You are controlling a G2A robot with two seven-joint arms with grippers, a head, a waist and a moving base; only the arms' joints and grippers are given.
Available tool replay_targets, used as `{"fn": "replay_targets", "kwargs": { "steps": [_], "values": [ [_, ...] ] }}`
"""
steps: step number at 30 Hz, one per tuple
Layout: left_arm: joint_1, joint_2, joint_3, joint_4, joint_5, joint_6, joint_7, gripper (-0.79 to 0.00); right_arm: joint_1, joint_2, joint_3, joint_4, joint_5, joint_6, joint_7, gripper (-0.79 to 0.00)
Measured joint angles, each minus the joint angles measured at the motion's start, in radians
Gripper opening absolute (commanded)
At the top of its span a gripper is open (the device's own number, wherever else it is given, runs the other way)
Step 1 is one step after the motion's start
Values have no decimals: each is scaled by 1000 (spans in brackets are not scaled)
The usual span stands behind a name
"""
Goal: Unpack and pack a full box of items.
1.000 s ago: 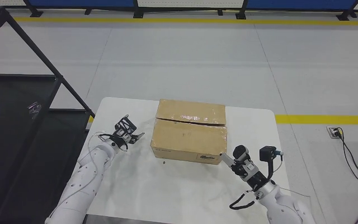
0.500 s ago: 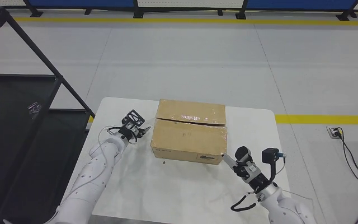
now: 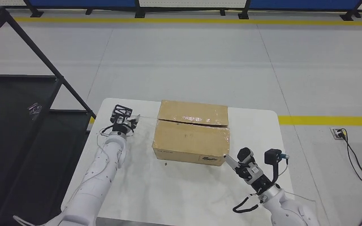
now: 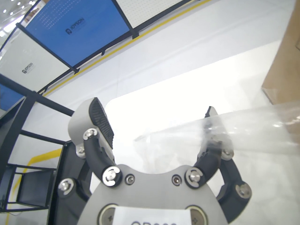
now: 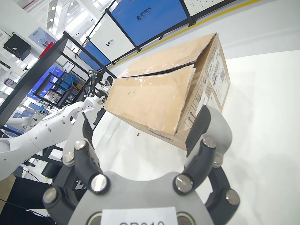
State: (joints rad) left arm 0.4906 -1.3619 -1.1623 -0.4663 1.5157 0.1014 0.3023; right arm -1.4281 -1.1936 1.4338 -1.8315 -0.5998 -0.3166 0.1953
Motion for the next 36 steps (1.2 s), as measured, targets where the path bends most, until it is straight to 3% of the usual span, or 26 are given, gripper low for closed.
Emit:
{"fn": "replay_targets", "kwargs": {
  "steps": [11,23,28,36],
  "values": [
    [31,-3,-45,3,-87,105,94,0,28,-1,-10,12,2,2,16,0],
    [91,19,-126,-37,-171,157,92,0,58,-1,-17,34,10,-10,32,0],
    [131,33,-159,-92,-203,87,69,0,66,-1,-17,47,16,-18,33,0],
    [130,32,-158,-90,-202,103,70,0,87,-1,-28,54,13,-28,48,0]
  ]
}}
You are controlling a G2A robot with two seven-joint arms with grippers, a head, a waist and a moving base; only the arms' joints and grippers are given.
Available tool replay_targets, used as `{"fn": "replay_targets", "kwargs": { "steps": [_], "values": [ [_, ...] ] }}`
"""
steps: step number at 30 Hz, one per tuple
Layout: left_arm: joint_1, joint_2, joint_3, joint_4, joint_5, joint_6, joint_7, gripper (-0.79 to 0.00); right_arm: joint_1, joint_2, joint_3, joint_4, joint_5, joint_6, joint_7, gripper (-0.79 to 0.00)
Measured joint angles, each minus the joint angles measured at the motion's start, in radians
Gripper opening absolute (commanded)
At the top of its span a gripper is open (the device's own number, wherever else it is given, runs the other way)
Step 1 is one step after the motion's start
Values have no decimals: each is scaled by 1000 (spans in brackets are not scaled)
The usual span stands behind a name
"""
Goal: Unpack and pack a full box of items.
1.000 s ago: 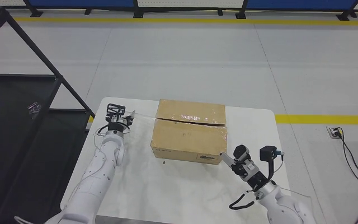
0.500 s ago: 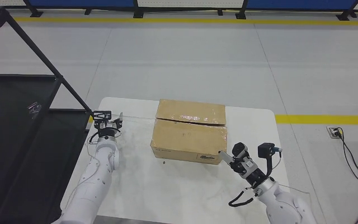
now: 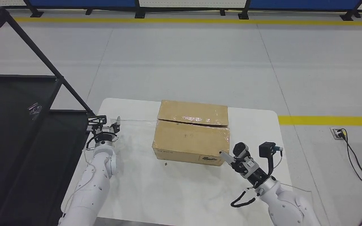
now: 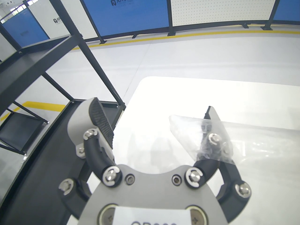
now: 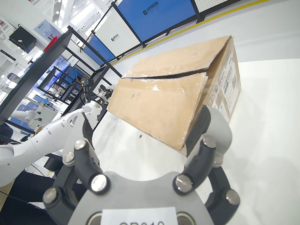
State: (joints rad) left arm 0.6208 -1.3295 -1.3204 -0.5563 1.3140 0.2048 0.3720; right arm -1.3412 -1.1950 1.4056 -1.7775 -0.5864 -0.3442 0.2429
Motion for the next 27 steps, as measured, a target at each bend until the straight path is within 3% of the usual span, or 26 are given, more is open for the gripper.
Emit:
{"fn": "replay_targets", "kwargs": {
  "steps": [12,27],
  "values": [
    [20,19,-71,7,-40,101,-80,0,24,1,-8,16,3,-10,20,0],
    [-10,10,-108,80,-120,209,-102,0,63,0,-27,39,5,-17,40,0]
  ]
}}
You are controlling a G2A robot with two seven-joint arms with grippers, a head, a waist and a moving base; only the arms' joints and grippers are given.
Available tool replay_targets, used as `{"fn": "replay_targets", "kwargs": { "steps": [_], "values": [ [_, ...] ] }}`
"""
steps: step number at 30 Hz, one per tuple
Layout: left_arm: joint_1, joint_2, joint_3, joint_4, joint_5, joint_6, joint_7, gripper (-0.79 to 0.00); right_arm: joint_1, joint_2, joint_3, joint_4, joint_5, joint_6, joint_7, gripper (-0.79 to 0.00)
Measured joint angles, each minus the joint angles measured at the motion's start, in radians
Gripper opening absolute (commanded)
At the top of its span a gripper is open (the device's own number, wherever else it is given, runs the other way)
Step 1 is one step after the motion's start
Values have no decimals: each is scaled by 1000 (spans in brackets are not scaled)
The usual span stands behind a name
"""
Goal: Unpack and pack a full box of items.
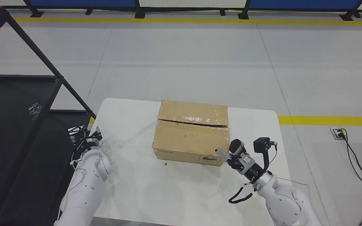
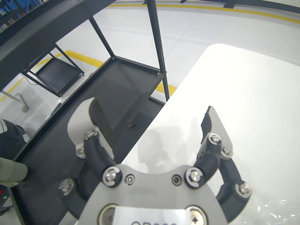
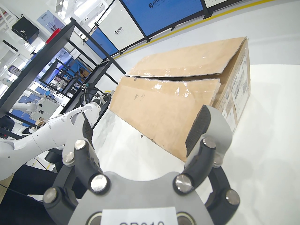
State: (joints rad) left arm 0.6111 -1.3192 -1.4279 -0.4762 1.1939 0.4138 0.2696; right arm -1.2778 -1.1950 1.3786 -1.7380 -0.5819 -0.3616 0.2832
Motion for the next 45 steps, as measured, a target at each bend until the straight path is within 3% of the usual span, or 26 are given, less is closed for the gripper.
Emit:
{"fn": "replay_targets", "kwargs": {
  "steps": [8,11,18,22,27,32,40,45],
  "values": [
    [19,4,-10,-28,-9,-58,65,0,6,0,-6,8,1,-8,-2,0],
    [56,17,3,-60,38,-194,109,0,4,0,-6,10,-1,-10,-3,0],
    [152,99,53,-165,404,-617,254,0,-2,1,-8,5,-4,-11,-5,0],
    [137,125,64,-200,517,-781,264,0,-9,2,-9,-4,-10,-10,-8,0],
    [82,136,82,-197,551,-925,253,0,-36,3,4,-18,-12,-9,-28,0],
    [43,134,113,-181,583,-941,223,0,-65,5,16,-25,-7,-11,-49,0],
    [-19,98,204,-131,587,-889,170,0,-59,4,17,-34,4,12,-41,0],
    [-53,73,246,-83,579,-797,128,0,-43,4,12,-40,5,28,-22,0]
  ]
}}
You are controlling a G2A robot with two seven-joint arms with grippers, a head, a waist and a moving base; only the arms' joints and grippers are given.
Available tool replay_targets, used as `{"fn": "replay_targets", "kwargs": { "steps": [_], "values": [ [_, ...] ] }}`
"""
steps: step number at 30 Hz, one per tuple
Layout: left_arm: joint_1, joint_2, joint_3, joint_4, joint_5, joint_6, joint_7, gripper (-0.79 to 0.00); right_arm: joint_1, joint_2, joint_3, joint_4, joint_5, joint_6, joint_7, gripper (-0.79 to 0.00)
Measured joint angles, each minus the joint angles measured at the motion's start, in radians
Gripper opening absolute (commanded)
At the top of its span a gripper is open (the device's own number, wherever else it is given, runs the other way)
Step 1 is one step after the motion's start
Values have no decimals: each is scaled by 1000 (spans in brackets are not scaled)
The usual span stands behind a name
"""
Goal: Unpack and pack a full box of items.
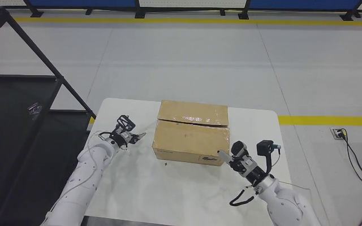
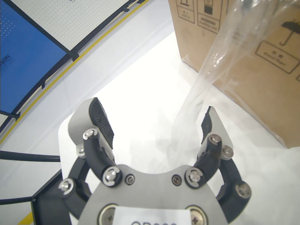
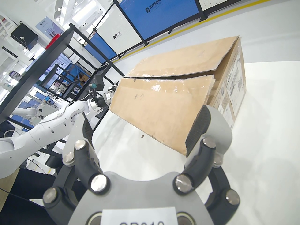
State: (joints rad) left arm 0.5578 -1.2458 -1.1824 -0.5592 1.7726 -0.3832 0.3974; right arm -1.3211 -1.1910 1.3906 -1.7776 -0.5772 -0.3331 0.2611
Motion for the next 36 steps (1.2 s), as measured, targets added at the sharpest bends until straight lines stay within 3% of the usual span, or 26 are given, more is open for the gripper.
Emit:
{"fn": "replay_targets", "kwargs": {
  "steps": [15,26,36],
  "values": [
    [-96,-91,0,135,-279,332,-110,0,1,1,6,19,15,-3,1,0],
    [-116,-80,-68,232,-395,424,-79,0,24,0,-5,27,16,-2,17,0],
    [-144,-78,-150,274,-583,509,-172,0,55,-2,-30,32,3,7,33,0]
  ]
}}
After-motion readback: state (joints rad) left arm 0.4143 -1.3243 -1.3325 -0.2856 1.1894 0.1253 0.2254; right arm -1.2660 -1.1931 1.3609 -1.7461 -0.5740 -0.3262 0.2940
